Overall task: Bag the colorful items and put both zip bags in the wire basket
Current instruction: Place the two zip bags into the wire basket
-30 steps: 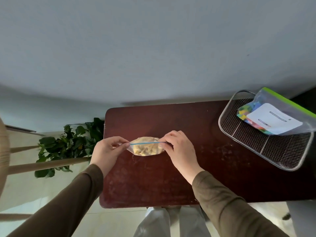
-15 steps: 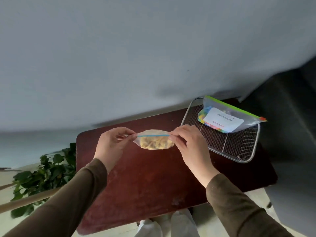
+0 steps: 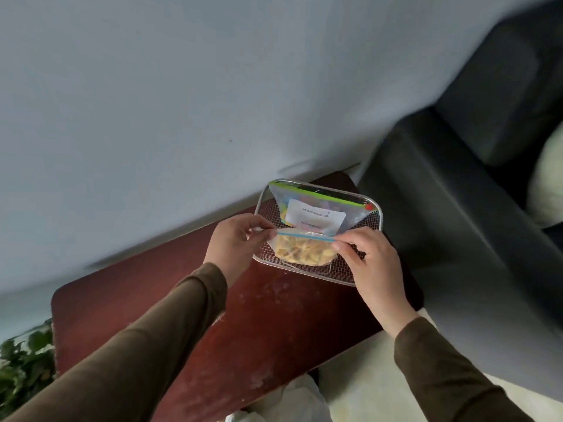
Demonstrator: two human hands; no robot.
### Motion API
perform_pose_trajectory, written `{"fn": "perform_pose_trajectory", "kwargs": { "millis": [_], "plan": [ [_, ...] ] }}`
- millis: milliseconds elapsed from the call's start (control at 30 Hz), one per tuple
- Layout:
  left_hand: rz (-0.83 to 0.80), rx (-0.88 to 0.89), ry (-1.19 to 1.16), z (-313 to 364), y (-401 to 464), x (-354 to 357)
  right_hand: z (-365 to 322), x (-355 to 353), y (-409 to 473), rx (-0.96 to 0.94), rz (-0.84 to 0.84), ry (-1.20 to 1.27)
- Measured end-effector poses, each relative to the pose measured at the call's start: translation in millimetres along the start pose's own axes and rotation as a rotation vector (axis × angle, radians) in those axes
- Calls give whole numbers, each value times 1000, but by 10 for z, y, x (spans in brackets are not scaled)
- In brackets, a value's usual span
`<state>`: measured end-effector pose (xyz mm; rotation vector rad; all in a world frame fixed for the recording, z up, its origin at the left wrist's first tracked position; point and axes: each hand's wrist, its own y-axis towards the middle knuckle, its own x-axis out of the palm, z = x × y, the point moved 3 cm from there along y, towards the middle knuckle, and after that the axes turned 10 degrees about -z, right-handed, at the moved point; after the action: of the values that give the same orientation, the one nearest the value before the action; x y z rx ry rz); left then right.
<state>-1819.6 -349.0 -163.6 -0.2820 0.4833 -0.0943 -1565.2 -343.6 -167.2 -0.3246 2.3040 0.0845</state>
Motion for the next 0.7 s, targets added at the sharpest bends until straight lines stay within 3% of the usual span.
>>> {"fn": "perform_pose_trajectory", "kwargs": {
  "millis": [333, 700],
  "plan": [
    [-54, -80, 149, -316, 401, 430, 598, 178, 57, 117, -110, -29],
    [76, -175, -7, -617, 447, 159, 916, -81, -10, 285, 20, 207]
  ]
}}
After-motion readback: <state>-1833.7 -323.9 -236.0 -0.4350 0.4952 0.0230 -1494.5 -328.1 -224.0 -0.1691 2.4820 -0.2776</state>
